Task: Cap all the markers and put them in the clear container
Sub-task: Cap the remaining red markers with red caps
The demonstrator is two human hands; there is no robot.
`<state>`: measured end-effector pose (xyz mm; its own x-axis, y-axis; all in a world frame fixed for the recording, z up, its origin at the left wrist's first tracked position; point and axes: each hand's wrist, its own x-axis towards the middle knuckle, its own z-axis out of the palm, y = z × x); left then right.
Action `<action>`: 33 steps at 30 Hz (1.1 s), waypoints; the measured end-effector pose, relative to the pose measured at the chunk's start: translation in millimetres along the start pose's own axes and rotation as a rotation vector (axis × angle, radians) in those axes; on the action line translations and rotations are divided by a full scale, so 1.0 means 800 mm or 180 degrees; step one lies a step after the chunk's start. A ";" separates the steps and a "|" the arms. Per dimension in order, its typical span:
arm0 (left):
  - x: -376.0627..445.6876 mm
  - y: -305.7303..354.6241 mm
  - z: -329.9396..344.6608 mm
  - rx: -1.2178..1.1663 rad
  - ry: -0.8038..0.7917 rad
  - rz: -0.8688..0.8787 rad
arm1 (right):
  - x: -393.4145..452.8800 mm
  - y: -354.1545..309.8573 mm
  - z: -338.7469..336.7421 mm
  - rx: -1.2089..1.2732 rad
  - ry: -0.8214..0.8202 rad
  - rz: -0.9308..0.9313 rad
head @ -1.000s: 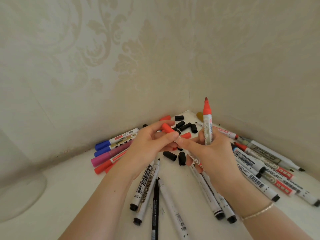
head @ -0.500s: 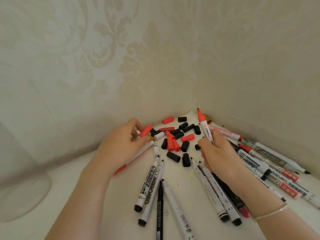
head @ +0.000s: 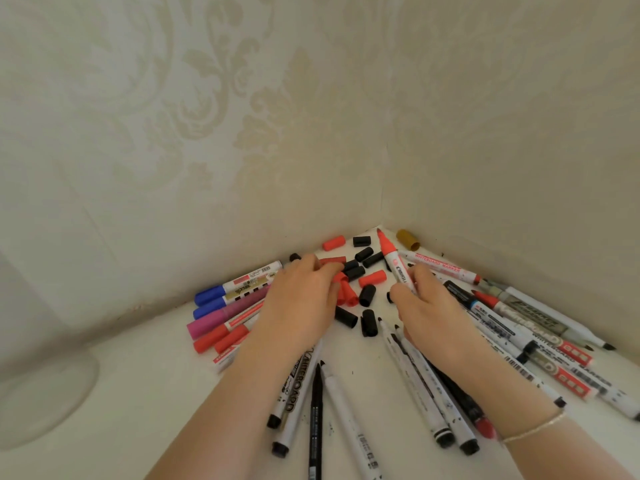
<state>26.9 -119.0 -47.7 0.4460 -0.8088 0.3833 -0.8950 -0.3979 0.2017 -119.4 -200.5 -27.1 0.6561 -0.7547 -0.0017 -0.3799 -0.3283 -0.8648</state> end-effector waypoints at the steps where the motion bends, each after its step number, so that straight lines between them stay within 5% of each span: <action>1: 0.003 0.000 0.006 0.0124 -0.0055 -0.0022 | 0.000 0.000 0.000 -0.0022 0.0007 -0.0011; 12: 0.006 0.007 0.017 -0.0586 -0.0075 -0.0267 | 0.001 0.003 0.002 -0.0127 -0.0023 -0.0139; 17: 0.008 0.006 -0.010 -0.3572 0.0625 -0.1773 | -0.002 0.004 0.004 -0.0266 -0.0100 -0.0402; 20: 0.005 -0.001 -0.019 -0.5252 0.0553 -0.2216 | -0.003 0.004 0.006 -0.0267 -0.0130 -0.0586; 27: 0.000 0.003 -0.021 -0.5088 0.0423 -0.2104 | -0.002 0.007 0.008 -0.0494 -0.0197 -0.0645; 33: -0.006 0.018 -0.023 -0.4178 0.0150 -0.1405 | -0.003 0.006 0.006 -0.0442 -0.0156 -0.0706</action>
<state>12.1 -112.8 -30.1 0.7102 -0.6981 0.0909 -0.0277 0.1014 0.9945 -119.7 -197.5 -33.7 0.7628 -0.6283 0.1528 -0.3070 -0.5599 -0.7696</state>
